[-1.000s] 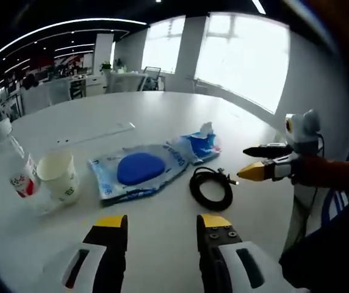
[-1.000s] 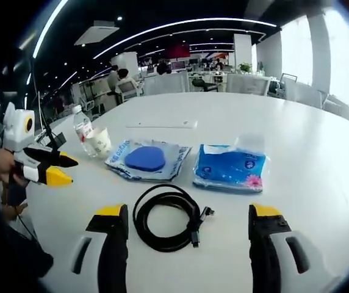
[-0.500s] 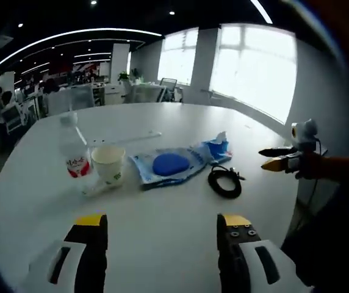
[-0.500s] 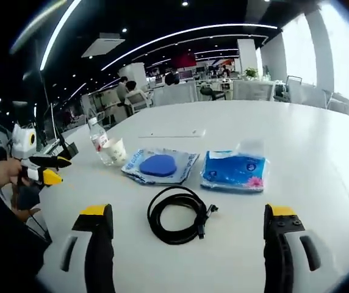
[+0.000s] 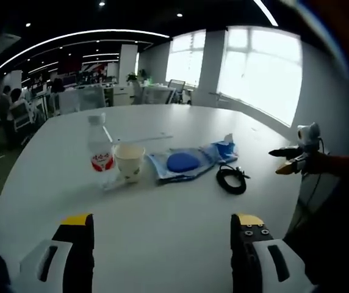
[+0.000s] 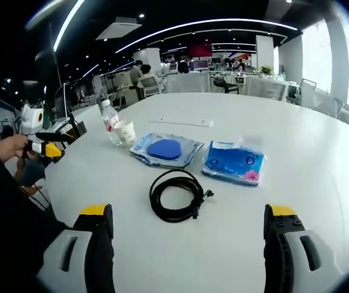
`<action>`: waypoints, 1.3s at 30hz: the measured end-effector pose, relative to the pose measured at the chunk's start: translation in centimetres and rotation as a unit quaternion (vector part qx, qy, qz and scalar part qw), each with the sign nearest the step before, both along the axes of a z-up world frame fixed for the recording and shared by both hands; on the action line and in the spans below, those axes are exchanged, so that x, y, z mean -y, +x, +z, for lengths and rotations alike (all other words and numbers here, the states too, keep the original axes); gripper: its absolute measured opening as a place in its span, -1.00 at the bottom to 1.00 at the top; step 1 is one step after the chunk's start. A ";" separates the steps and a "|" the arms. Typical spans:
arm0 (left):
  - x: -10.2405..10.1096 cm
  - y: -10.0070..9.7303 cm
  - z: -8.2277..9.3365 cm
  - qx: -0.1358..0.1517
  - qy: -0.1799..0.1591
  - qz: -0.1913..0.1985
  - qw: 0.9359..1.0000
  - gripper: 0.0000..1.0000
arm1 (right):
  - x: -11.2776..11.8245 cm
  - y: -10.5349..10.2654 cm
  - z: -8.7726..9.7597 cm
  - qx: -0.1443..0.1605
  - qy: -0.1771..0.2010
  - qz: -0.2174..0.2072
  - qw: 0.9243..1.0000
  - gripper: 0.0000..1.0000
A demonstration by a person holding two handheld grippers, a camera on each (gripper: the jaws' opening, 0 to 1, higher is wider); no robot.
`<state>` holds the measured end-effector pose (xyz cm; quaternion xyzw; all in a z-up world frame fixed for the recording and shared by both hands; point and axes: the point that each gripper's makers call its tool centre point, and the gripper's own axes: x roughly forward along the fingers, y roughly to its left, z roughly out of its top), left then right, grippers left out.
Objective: Arrange the tabletop items into an orderly group along one side of the table until the central work area is clear of visible clutter.
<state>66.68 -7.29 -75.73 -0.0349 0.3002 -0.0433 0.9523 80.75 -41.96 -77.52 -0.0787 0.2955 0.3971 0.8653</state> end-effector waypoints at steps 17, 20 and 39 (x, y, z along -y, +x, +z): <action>0.8 0.8 0.3 -0.006 -0.001 -0.027 1.000 0.99 | 0.4 0.3 -0.3 -0.006 0.002 -0.012 1.000 0.99; 1.3 0.8 0.4 -0.009 -0.001 -0.025 1.000 0.99 | 0.8 0.1 -0.6 -0.015 0.000 -0.016 1.000 0.99; 1.9 1.0 1.9 0.007 0.001 -0.010 1.000 0.99 | 2.0 0.9 -1.5 -0.022 0.003 -0.030 0.999 0.99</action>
